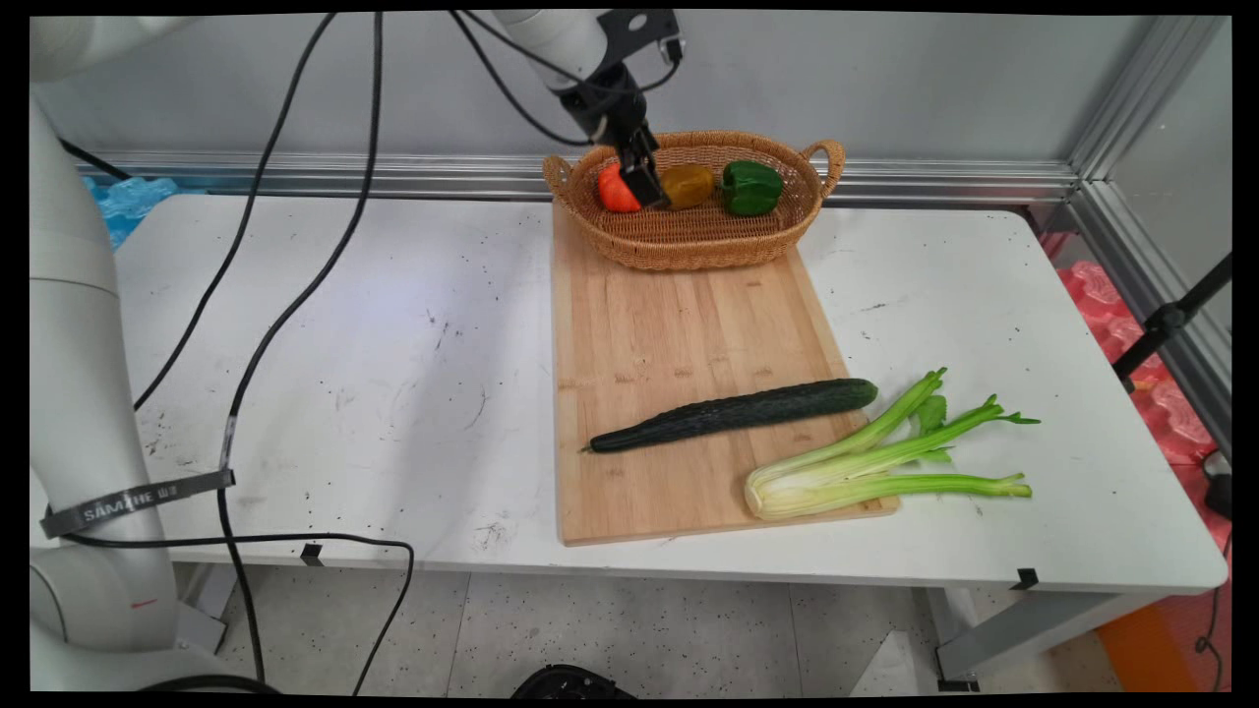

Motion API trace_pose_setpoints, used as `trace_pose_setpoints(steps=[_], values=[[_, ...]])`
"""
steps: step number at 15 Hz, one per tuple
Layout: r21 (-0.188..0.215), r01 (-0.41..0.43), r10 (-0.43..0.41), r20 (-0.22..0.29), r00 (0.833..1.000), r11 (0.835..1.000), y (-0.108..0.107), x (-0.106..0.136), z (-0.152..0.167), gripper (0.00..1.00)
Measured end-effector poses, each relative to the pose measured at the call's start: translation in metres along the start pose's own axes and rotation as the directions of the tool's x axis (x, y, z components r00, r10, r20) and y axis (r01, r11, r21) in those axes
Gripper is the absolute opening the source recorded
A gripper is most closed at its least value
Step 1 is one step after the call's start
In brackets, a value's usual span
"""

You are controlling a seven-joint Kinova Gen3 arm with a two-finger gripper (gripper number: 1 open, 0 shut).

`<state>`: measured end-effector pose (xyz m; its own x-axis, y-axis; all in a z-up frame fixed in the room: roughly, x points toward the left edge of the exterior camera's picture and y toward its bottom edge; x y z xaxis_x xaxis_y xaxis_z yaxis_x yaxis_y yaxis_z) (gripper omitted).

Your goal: Pick up the potato from the vegetable basket

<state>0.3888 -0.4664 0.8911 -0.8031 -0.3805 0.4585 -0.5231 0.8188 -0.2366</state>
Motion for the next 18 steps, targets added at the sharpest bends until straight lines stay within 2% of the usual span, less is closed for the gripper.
trace_pose_setpoints(steps=[5, 12, 18], values=[[0.031, 0.042, -0.041, -0.044, 0.998, 0.999, -0.041, 0.003, 0.02, 1.0], [0.034, 0.159, -0.157, -0.073, 0.985, 0.987, -0.072, -0.01, 0.054, 1.0], [0.024, 0.203, -0.199, -0.106, 0.974, 0.979, -0.093, -0.014, 0.087, 1.0]])
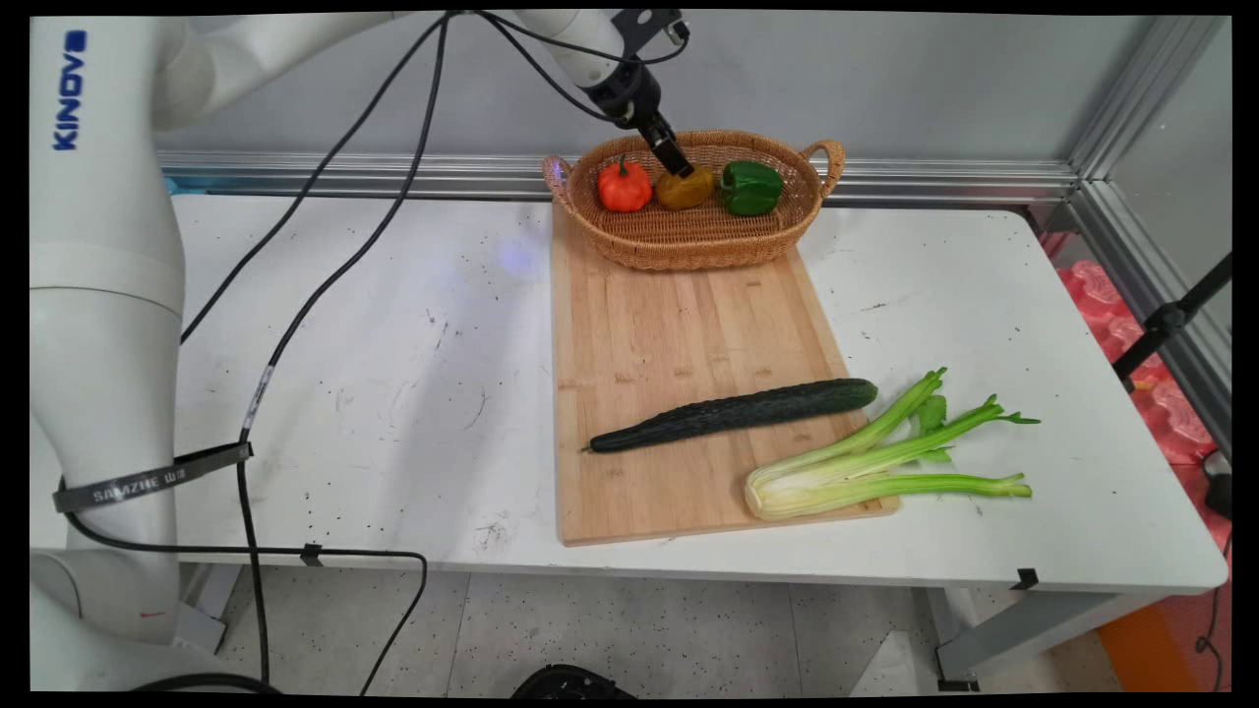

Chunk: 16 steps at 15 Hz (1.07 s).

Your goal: Pick up the potato from the vegetable basket

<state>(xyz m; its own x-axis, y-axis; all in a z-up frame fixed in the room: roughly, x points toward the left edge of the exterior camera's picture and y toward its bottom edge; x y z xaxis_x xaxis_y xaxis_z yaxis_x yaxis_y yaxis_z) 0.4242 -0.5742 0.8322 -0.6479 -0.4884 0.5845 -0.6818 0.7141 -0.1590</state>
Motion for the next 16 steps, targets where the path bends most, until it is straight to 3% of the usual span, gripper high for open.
trace_pose_setpoints(steps=[16], values=[[-0.049, 0.017, -0.018, -0.021, 1.0, 0.999, -0.009, -0.014, 0.057, 1.0]])
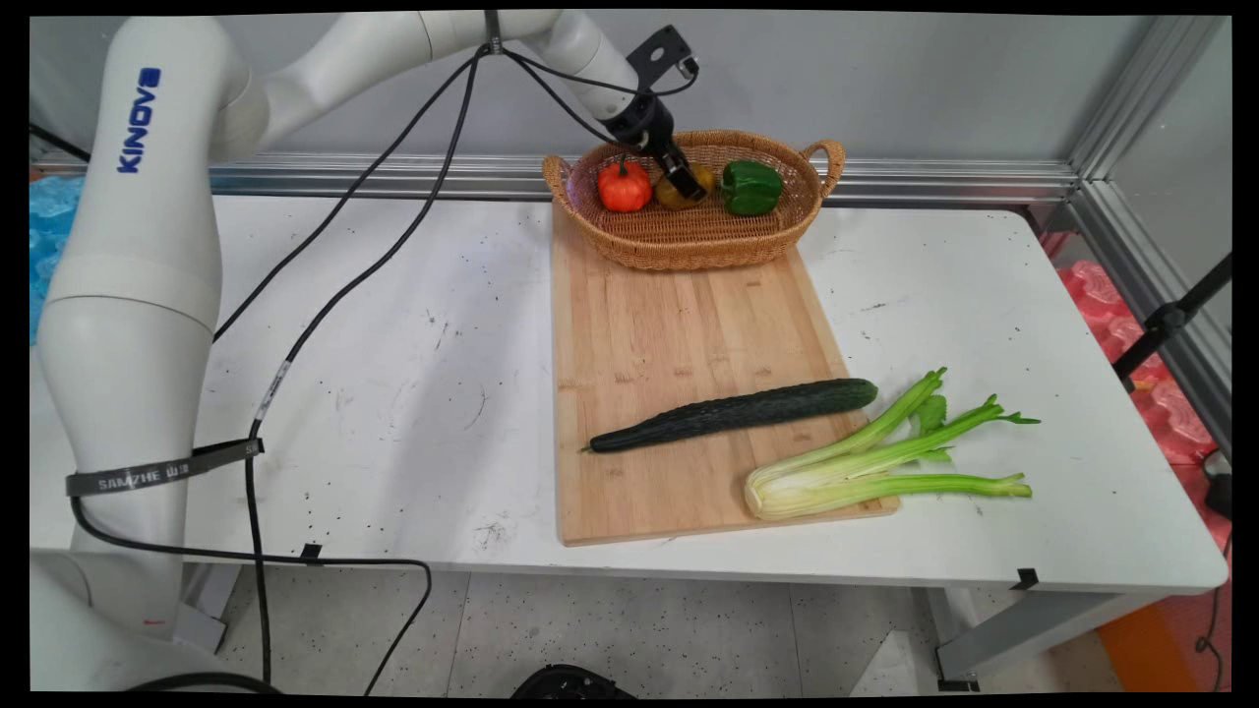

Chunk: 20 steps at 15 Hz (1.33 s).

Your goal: Pick up the potato from the vegetable basket, then place the picked object on the cutting board

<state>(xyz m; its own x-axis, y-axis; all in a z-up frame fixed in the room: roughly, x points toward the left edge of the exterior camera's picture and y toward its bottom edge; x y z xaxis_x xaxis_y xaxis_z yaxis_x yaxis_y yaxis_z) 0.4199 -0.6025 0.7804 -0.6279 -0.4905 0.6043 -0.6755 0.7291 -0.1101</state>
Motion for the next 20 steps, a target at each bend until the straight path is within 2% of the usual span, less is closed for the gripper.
trace_pose_setpoints(steps=[1, 7, 12, 16, 20], values=[[-0.004, 0.0, 0.0, 0.001, 1.0, 1.0, 0.0, -0.001, 0.002, 0.0], [-0.019, -0.005, 0.005, 0.004, 1.0, 1.0, 0.002, 0.0, 0.005, 0.0], [-0.008, -0.022, 0.021, -0.011, 1.0, 1.0, 0.008, 0.02, -0.014, 0.0], [0.0, -0.041, 0.041, -0.018, 0.999, 0.999, 0.026, 0.046, -0.043, 0.0], [-0.024, -0.054, 0.053, -0.024, 0.998, 0.998, 0.059, 0.072, -0.072, 0.0]])
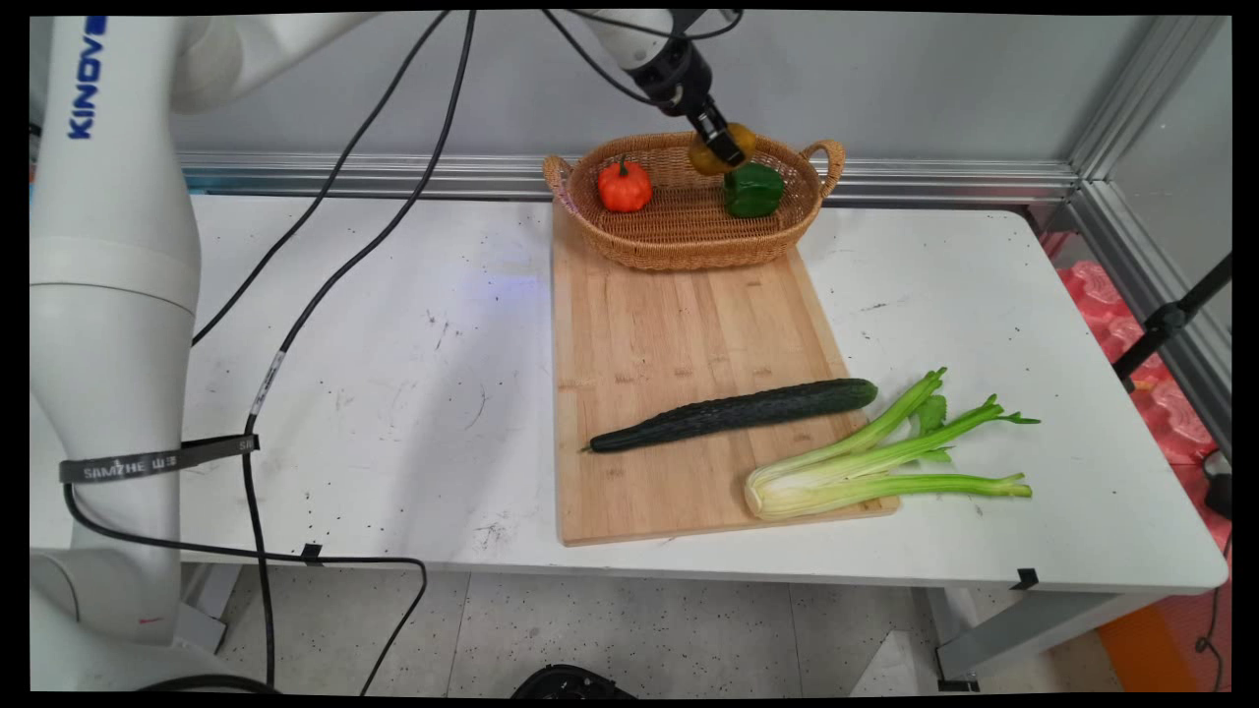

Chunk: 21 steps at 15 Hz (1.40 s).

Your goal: Place the picked object on the cutting board

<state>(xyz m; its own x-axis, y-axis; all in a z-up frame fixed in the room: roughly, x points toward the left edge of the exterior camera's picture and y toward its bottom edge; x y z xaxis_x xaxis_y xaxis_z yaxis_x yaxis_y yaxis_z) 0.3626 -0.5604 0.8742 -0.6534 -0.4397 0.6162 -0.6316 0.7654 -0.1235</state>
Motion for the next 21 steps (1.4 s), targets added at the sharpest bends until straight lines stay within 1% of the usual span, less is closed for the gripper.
trace_pose_setpoints(steps=[2, 6, 8, 13, 16, 21], values=[[-0.015, -0.003, 0.003, -0.001, 1.0, 1.0, 0.015, 0.009, -0.008, 0.0], [-0.071, -0.007, 0.007, -0.001, 1.0, 0.997, 0.058, 0.025, -0.028, 0.0], [-0.099, -0.009, 0.009, 0.003, 1.0, 0.995, 0.079, 0.028, -0.034, 0.0], [-0.142, -0.021, 0.024, 0.019, 1.0, 0.99, 0.114, 0.025, -0.041, 0.0], [-0.169, -0.035, 0.041, 0.029, 0.999, 0.985, 0.14, 0.018, -0.039, 0.0], [-0.182, -0.052, 0.061, 0.044, 0.997, 0.982, 0.168, 0.0, -0.02, 0.0]])
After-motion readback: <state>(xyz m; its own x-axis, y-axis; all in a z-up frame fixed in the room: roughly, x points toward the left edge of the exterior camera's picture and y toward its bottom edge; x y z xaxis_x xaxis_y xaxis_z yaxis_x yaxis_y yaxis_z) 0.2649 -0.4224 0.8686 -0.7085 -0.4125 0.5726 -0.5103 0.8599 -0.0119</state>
